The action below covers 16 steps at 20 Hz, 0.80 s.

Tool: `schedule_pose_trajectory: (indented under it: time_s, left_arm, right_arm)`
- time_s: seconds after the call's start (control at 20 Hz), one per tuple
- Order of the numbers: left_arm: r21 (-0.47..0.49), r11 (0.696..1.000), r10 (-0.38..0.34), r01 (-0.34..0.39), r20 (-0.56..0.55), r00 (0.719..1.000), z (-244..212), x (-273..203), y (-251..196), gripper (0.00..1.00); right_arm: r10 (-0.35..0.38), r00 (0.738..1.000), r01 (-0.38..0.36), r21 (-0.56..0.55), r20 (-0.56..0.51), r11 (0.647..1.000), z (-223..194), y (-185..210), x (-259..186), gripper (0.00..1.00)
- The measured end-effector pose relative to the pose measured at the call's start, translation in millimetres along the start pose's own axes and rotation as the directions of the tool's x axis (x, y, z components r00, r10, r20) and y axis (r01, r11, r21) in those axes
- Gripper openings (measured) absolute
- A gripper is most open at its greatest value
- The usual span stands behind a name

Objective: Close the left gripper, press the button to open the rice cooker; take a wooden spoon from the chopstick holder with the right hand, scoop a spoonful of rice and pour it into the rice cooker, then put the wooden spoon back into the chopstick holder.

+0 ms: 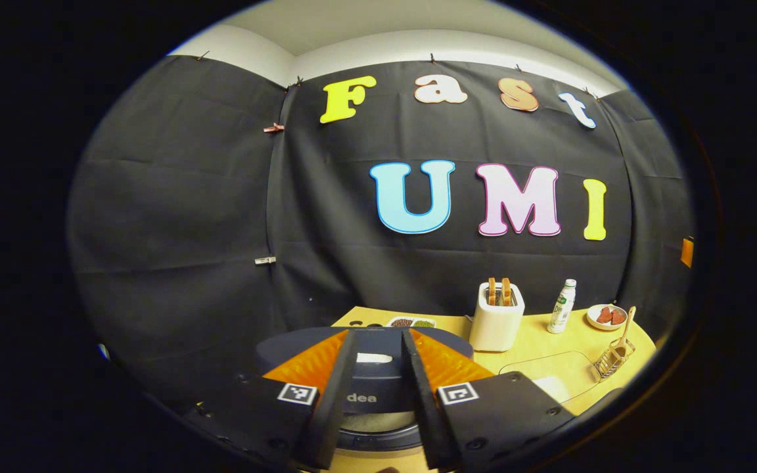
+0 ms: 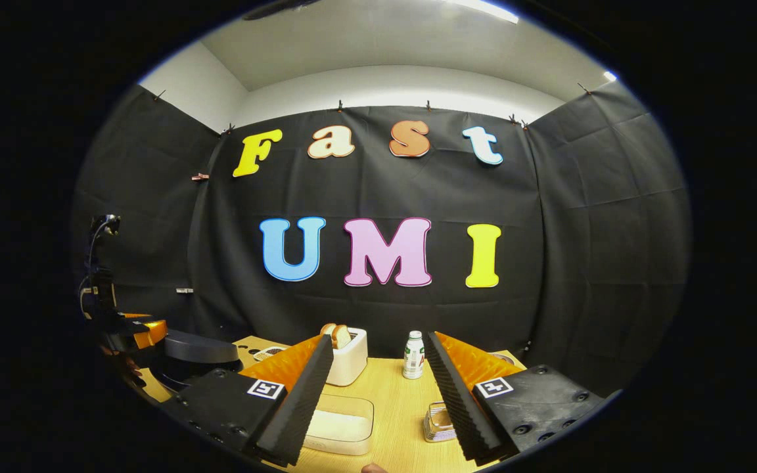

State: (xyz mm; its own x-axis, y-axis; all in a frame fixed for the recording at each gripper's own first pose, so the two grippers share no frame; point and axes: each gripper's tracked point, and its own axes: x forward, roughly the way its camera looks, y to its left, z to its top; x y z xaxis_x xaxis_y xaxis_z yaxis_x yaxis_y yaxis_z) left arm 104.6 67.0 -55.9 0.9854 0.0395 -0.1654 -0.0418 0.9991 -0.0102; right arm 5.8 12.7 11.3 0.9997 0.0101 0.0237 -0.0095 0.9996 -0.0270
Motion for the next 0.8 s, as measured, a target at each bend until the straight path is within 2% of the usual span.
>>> schedule_pose_trajectory:
  time_s: [0.05,0.25,0.6,0.8]
  left_arm:
    - [0.003,1.000,0.004,-0.004,0.016,1.000,5,-4,0,0.60]
    - [-0.010,1.000,0.023,-0.022,0.137,0.990,37,-23,3,0.69]
    - [-0.020,0.997,0.070,-0.068,0.113,0.991,30,-27,11,0.72]
    - [0.010,0.997,0.073,-0.074,0.115,0.991,34,-34,6,0.75]
  right_arm:
    - [0.000,1.000,0.000,-0.001,0.000,1.000,0,-1,0,0.90]
    - [0.007,1.000,-0.007,0.004,-0.005,1.000,-2,0,3,0.90]
    - [0.038,0.999,-0.037,0.015,-0.016,0.999,-9,4,9,0.90]
    - [0.038,0.999,-0.037,0.028,-0.038,0.999,-21,-4,15,0.90]
